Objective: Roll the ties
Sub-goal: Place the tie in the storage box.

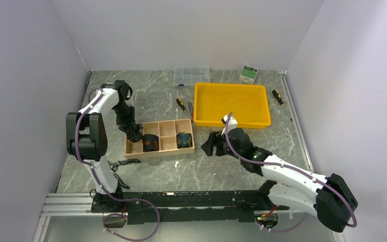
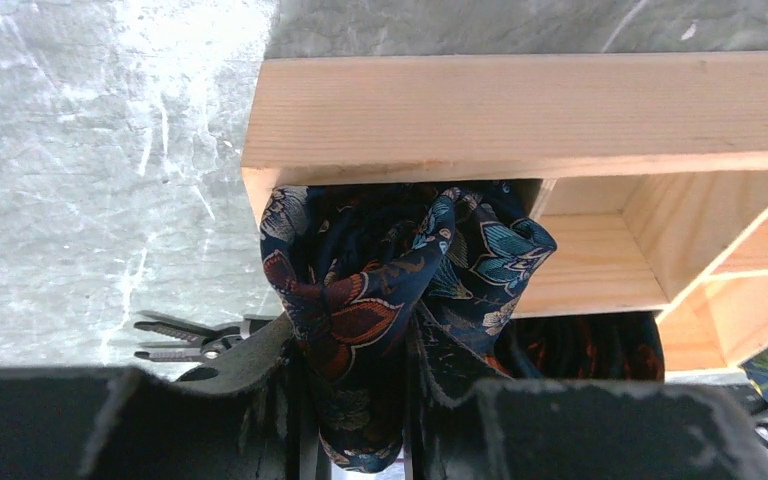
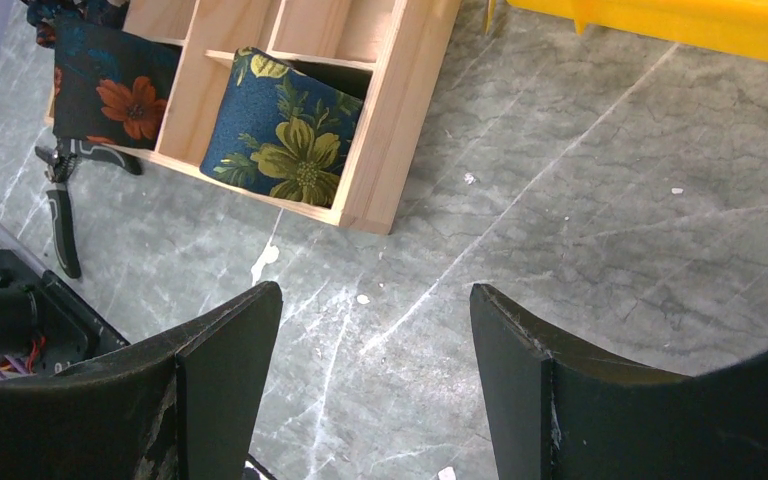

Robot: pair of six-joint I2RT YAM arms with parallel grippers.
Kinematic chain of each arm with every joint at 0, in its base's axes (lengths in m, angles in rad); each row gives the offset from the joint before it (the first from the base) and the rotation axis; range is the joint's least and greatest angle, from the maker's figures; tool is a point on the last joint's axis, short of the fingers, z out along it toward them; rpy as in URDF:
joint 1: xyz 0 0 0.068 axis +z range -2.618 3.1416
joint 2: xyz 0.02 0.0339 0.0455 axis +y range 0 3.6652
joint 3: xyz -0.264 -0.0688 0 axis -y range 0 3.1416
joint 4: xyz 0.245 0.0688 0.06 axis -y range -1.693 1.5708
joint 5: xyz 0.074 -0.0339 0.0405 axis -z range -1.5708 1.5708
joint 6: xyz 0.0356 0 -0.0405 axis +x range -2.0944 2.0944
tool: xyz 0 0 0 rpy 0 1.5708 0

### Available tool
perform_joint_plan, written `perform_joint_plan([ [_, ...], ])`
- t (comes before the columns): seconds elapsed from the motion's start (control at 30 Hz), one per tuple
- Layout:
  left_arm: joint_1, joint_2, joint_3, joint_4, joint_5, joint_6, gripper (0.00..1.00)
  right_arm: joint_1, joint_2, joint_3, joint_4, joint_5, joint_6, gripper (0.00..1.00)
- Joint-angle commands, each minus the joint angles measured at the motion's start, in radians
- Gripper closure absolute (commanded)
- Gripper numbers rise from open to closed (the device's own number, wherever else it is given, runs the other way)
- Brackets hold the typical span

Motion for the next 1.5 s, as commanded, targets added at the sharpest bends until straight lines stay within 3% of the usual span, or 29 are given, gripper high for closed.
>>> perform_joint_plan([
  [0.0, -0.042, 0.042, 0.000, 0.040, -0.210, -0.032, 0.97, 0.004, 0.001, -0.005, 0.040, 0.013, 0.007, 0.26],
  [0.33, -0.076, 0.002, -0.027, 0.152, -0.296, -0.144, 0.97, 0.004, 0.009, -0.009, 0.034, 0.024, 0.005, 0.26],
  [0.5, -0.100, -0.039, -0.124, 0.264, -0.321, -0.165, 0.97, 0.005, 0.021, -0.009, 0.034, 0.030, 0.005, 0.26],
  [1.07, -0.107, -0.329, -0.276, 0.502, -0.224, -0.162, 0.97, 0.003, 0.044, -0.004, 0.035, 0.044, 0.005, 0.26],
  [1.47, -0.108, -0.277, -0.388, 0.632, -0.192, -0.165, 0.97, 0.003, 0.041, -0.010, 0.034, 0.046, 0.007, 0.26],
])
